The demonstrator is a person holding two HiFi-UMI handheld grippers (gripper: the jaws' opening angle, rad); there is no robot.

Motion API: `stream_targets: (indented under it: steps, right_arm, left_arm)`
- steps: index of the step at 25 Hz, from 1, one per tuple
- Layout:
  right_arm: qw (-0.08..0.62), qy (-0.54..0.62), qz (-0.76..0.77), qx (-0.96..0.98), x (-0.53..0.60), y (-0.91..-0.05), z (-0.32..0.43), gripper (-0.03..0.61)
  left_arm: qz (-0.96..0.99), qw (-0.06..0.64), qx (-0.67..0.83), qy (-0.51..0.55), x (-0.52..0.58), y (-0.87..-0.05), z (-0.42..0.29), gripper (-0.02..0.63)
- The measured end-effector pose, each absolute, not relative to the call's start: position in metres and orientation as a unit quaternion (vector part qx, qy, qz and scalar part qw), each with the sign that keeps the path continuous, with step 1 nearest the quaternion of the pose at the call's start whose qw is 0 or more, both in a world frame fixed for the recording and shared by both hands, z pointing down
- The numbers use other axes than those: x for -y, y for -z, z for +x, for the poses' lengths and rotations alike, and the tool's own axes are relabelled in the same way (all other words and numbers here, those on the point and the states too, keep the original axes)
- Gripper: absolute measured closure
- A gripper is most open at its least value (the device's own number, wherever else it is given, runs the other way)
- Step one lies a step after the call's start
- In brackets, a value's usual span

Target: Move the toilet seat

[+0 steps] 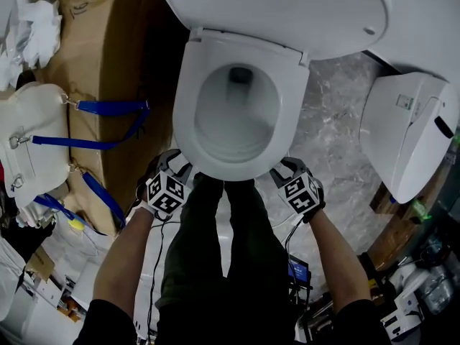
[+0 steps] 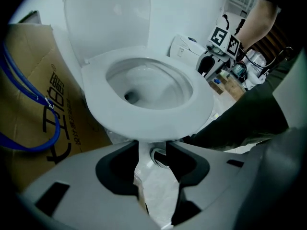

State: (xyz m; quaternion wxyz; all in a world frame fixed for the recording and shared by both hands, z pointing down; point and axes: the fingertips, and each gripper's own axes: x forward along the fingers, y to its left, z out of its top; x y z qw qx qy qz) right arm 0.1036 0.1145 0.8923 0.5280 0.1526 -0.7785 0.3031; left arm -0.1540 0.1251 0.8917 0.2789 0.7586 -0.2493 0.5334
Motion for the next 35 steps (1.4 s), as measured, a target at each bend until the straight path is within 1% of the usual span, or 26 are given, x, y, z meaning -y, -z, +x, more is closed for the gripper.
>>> stream_targets:
  steps: [16,21,27,31,35]
  right_arm:
    - [0.474,-0.345,0.138,0.799,-0.094,-0.800,0.105,0.423]
    - [0.443,-0.362,0.159,0.805,-0.074,-0.758,0.107,0.448]
    - [0.409,-0.388,0.190,0.804,-0.052,-0.717,0.110,0.448]
    - [0.394,-0.382,0.212,0.809,-0.034,-0.695,0.110,0.448]
    - [0.398,-0.351,0.232,0.815,-0.019,-0.676,0.110,0.448]
  left_arm:
    - [0.786,0.297,0.285,-0.461,-0.104,-0.790,-0.150,0.436]
    - [0.795,0.308,0.314,-0.417,-0.083,-0.743,-0.148,0.436]
    - [0.796,0.314,0.344,-0.386,-0.052,-0.695,-0.145,0.436]
    - [0.795,0.319,0.366,-0.362,-0.030,-0.667,-0.144,0.436]
    - [0.798,0.309,0.375,-0.355,-0.011,-0.647,-0.143,0.436]
